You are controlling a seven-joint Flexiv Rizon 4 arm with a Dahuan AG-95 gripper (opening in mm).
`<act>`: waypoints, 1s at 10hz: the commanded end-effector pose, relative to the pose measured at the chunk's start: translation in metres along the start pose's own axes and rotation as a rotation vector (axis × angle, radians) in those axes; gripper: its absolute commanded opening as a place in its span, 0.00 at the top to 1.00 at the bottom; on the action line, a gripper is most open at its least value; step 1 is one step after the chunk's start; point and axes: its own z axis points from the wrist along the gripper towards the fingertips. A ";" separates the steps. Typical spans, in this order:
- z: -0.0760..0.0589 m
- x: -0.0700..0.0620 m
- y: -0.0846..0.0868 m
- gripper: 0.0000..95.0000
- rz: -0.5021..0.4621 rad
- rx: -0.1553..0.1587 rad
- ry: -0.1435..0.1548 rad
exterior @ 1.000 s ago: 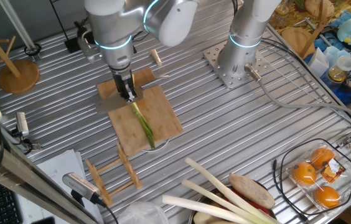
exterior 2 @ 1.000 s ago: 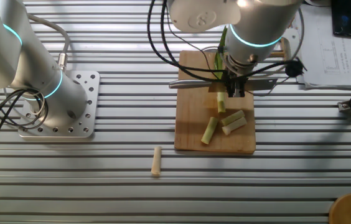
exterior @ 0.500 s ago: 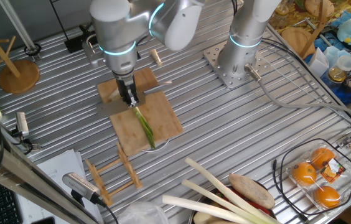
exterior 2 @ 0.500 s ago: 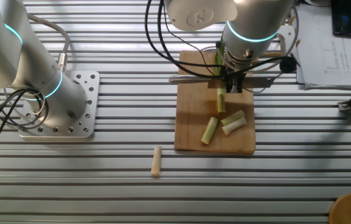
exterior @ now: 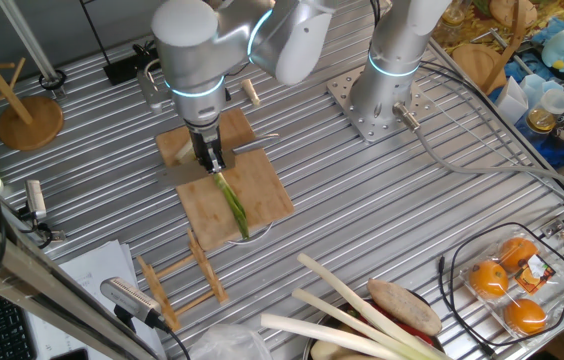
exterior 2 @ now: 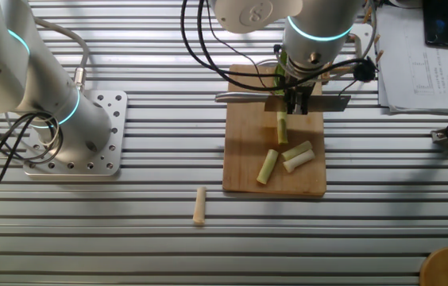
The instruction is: Chop the scallions
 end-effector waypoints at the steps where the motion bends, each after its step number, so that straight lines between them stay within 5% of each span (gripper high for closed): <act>1: 0.003 0.000 -0.001 1.00 0.005 0.009 0.001; 10: 0.009 0.000 -0.001 1.00 0.016 0.012 0.004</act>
